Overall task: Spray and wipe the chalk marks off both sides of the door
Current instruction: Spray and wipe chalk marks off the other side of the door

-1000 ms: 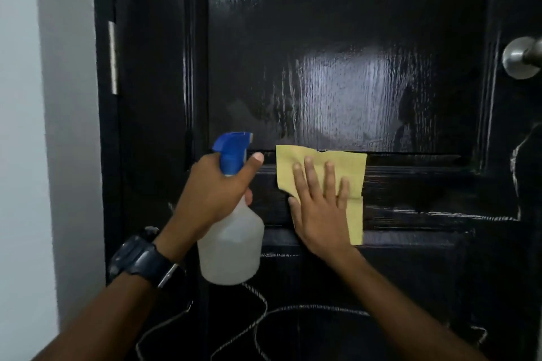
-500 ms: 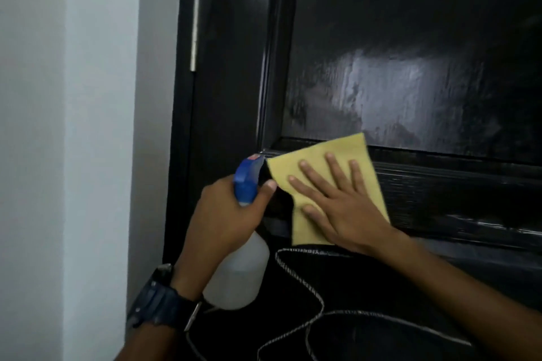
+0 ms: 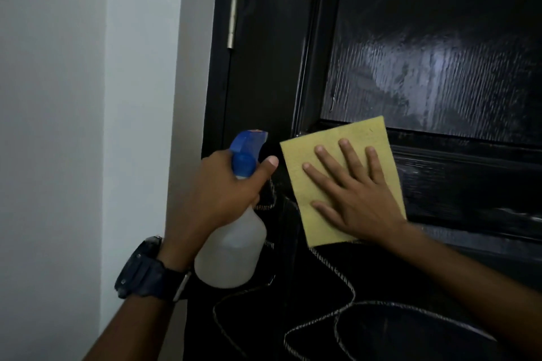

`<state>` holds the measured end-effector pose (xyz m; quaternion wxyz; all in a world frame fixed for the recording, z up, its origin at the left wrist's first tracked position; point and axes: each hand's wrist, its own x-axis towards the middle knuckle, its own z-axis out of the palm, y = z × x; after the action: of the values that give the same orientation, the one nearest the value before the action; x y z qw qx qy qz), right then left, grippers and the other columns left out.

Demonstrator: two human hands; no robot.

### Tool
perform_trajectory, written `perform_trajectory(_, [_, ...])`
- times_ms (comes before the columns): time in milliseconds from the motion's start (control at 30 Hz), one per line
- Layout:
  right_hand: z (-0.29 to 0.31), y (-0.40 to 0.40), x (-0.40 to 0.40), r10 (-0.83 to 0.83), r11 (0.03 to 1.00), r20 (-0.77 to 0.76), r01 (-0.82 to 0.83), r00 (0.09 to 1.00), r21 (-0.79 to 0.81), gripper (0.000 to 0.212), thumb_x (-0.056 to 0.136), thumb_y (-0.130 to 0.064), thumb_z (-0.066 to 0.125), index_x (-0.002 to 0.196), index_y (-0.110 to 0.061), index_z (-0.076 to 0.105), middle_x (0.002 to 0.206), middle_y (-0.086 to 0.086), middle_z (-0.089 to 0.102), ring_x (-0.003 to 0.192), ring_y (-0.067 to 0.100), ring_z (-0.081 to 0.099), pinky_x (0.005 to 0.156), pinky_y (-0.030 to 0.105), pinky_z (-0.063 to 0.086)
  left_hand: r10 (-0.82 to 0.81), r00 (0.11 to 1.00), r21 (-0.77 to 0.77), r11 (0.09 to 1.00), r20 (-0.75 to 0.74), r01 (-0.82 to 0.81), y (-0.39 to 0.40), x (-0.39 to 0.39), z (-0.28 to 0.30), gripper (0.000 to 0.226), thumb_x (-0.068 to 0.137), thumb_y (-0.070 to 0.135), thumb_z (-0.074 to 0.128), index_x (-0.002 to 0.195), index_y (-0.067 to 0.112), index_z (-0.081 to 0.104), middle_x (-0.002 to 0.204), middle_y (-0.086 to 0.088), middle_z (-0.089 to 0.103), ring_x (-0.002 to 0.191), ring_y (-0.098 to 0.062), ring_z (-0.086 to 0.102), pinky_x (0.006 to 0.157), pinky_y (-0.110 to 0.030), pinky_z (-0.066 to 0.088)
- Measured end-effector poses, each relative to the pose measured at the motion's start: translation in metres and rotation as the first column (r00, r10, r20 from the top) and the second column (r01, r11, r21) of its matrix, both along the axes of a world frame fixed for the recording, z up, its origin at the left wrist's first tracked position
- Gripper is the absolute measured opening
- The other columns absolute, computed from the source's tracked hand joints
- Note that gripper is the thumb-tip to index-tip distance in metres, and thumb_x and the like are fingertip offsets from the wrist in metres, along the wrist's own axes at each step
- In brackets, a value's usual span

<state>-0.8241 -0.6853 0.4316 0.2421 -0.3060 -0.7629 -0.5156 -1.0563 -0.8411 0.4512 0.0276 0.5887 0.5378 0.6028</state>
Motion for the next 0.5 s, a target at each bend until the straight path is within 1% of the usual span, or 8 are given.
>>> perform_trajectory(67, [0.003,0.001,-0.036,0.017,1.0,0.0,-0.017,1.0,0.011,0.073,0.098,-0.066,0.038,0.16,-0.031,0.02,0.169,0.003,0.012,0.153,0.042,0.008,0.116,0.068,0.014,0.014,1.0,0.007,1.0,0.006,-0.014,-0.001,-0.007,0.002,0.044,0.09,0.049,0.062,0.071,0.009,0.065,0.057,-0.005,0.068,0.054,-0.01,0.065,0.052,-0.009,0.045])
perform_trajectory(100, [0.003,0.002,-0.058,0.029,1.0,0.0,-0.029,1.0,0.004,0.073,0.099,-0.066,0.036,0.16,-0.031,0.018,0.169,0.003,0.011,0.153,0.042,0.007,0.116,0.068,0.013,0.026,1.0,0.011,1.0,-0.004,-0.026,-0.001,-0.009,0.004,0.046,0.09,0.05,0.061,0.072,0.008,0.065,0.059,-0.006,0.069,0.055,-0.013,0.065,0.055,-0.014,0.048])
perform_trajectory(167, [0.002,0.003,-0.099,0.073,0.997,-0.026,-0.074,0.997,-0.023,0.073,0.099,-0.064,0.035,0.161,-0.03,0.018,0.169,0.004,0.01,0.153,0.042,0.003,0.117,0.068,0.011,0.048,0.999,0.038,0.998,-0.016,-0.048,0.0,-0.01,0.006,0.046,0.09,0.05,0.061,0.078,0.006,0.066,0.063,-0.01,0.069,0.06,-0.021,0.066,0.064,-0.034,0.052])
perform_trajectory(200, [0.003,0.002,-0.115,0.088,0.996,-0.047,-0.09,0.995,-0.027,0.072,0.099,-0.063,0.035,0.16,-0.028,0.02,0.169,0.005,0.01,0.153,0.043,0.002,0.117,0.068,0.01,0.057,0.998,0.055,0.997,-0.01,-0.056,0.0,-0.01,0.007,0.044,0.09,0.049,0.061,0.082,0.005,0.065,0.066,-0.013,0.069,0.064,-0.026,0.066,0.067,-0.04,0.053])
perform_trajectory(267, [0.002,0.003,-0.132,0.108,0.994,-0.091,-0.111,0.99,-0.021,0.069,0.101,-0.06,0.031,0.16,-0.025,0.02,0.169,0.006,0.008,0.153,0.042,-0.002,0.117,0.068,0.008,0.069,0.998,0.076,0.995,-0.001,-0.069,0.002,-0.008,0.01,0.042,0.09,0.047,0.061,0.085,0.005,0.064,0.071,-0.018,0.069,0.068,-0.032,0.065,0.072,-0.045,0.054])
perform_trajectory(333, [-0.002,0.005,-0.128,0.147,0.989,-0.106,-0.149,0.983,-0.013,0.069,0.102,-0.058,0.029,0.161,-0.023,0.016,0.169,0.005,0.007,0.154,0.04,-0.002,0.119,0.066,0.006,0.065,0.998,0.08,0.995,-0.008,-0.065,0.005,-0.003,0.011,0.041,0.09,0.049,0.061,0.084,0.008,0.064,0.071,-0.016,0.069,0.069,-0.032,0.065,0.074,-0.046,0.054])
perform_trajectory(400, [-0.001,0.007,-0.113,0.185,0.983,-0.085,-0.186,0.979,-0.004,0.068,0.103,-0.056,0.031,0.16,-0.022,0.017,0.169,0.003,0.011,0.155,0.036,0.003,0.12,0.063,0.008,0.062,0.998,0.091,0.994,0.015,-0.063,0.006,0.002,0.01,0.04,0.089,0.052,0.06,0.085,0.012,0.064,0.071,-0.013,0.07,0.069,-0.029,0.066,0.073,-0.041,0.053])
perform_trajectory(500, [-0.002,0.013,-0.064,0.15,0.989,-0.12,-0.148,0.981,0.028,0.064,0.104,-0.056,0.033,0.16,-0.026,0.023,0.168,0.0,0.017,0.154,0.034,0.01,0.121,0.06,0.012,0.021,0.998,0.099,0.995,0.062,-0.027,0.007,0.008,0.013,0.05,0.082,0.06,0.058,0.083,0.011,0.066,0.065,-0.008,0.069,0.065,-0.017,0.065,0.065,-0.033,0.048])
